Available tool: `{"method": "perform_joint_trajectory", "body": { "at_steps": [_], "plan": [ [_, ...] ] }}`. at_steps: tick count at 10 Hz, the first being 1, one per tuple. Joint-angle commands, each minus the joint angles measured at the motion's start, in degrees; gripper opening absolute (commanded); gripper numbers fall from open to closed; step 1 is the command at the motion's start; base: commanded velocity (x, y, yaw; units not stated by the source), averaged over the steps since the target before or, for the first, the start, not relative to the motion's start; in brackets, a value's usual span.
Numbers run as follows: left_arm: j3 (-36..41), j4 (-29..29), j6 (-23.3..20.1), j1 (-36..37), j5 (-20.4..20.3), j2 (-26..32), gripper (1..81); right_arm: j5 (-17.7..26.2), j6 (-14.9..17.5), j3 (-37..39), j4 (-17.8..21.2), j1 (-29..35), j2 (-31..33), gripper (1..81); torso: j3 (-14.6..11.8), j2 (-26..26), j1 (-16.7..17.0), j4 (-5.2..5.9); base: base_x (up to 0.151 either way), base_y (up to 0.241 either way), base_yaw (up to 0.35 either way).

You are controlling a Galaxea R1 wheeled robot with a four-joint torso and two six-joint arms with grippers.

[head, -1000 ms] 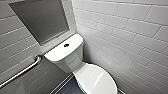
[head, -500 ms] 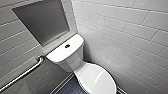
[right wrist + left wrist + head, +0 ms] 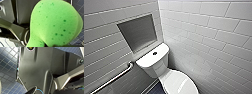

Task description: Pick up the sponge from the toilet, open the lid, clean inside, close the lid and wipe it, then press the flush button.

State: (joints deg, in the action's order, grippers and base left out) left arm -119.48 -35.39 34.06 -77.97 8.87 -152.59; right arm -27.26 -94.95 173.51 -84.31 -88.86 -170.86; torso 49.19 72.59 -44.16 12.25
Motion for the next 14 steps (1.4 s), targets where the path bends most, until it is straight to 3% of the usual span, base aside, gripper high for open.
{"method": "perform_joint_trajectory", "body": {
  "at_steps": [1,4,6,8,9,12,14],
  "plan": [
    [-1.8,-0.3,-0.4,0.5,3.4,0.3,81.1,1.9,0.2,0.2,-1.6,-0.5,0.3,1.0,-5.5,-5.6,3.6,0.0,0.0,0.0,0.0],
    [-7.9,-0.2,-0.4,0.5,3.6,-3.6,81.1,2.2,0.4,0.2,-1.8,-0.1,0.1,1.0,-10.8,-11.9,7.8,0.0,0.0,0.0,0.0],
    [-8.6,0.0,-0.4,0.4,3.6,-4.6,81.1,2.3,0.9,0.2,-2.0,-0.1,0.1,1.0,-8.4,-16.0,10.6,0.0,0.0,0.0,0.0],
    [-8.8,0.0,-0.4,0.3,3.6,-5.0,81.1,3.5,1.6,0.2,-2.1,-0.1,0.0,1.0,-9.2,-20.2,13.3,0.0,0.0,0.0,0.0],
    [-9.7,-0.1,-0.4,0.4,3.6,-5.4,81.1,4.2,1.6,0.2,-2.1,-0.2,0.0,1.0,-13.3,-22.4,14.7,0.0,0.0,0.0,0.0],
    [-15.1,-0.4,-0.4,0.3,3.6,-8.5,81.1,4.7,1.6,-0.1,-2.1,-0.2,-0.1,1.0,-17.0,-27.4,17.9,0.0,0.0,0.0,0.0],
    [-18.3,-0.4,-0.4,0.4,3.6,-10.5,81.1,4.7,1.6,-0.4,-2.3,-0.1,-0.2,1.0,-20.9,-31.2,20.4,0.0,0.0,0.0,0.0]
  ]
}}
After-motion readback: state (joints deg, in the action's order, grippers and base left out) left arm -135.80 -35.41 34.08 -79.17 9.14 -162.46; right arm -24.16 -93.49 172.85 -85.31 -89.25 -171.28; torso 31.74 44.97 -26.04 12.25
